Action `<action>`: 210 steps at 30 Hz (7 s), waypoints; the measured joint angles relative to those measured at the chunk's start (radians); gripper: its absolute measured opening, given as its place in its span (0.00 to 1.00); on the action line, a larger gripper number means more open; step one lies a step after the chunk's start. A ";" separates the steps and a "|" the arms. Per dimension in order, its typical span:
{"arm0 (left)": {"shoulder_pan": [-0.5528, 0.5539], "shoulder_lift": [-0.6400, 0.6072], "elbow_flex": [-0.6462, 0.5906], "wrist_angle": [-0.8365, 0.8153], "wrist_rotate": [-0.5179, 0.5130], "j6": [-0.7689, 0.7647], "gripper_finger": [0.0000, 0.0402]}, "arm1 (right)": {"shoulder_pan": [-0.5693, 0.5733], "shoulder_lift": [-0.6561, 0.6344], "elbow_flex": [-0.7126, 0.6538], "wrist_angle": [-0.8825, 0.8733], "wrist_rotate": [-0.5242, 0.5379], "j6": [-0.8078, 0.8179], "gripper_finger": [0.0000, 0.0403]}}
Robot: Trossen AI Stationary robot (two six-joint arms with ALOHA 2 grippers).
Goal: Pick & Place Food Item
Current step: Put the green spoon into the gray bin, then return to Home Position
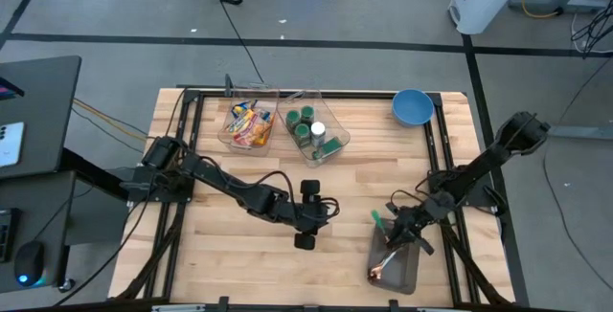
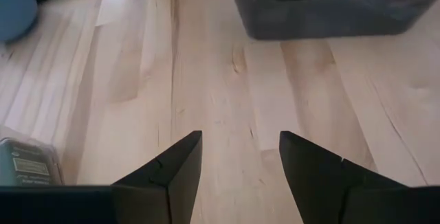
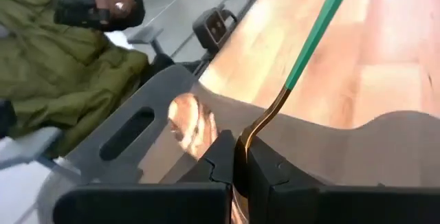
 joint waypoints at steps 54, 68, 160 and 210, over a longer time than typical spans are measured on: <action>0.000 0.000 0.000 -0.019 -0.061 0.004 0.51 | 0.175 0.002 0.397 -0.882 0.489 -0.035 0.04; -0.012 0.000 0.000 0.158 -0.061 0.074 0.51 | 0.301 0.001 0.198 0.205 0.470 -0.657 0.04; 0.118 0.187 0.000 0.488 0.027 -0.007 0.51 | 0.425 0.000 0.107 -0.258 0.596 -0.087 0.47; 0.112 0.373 0.327 0.496 0.163 0.073 0.36 | 0.422 0.001 0.105 -0.214 0.702 -0.132 0.61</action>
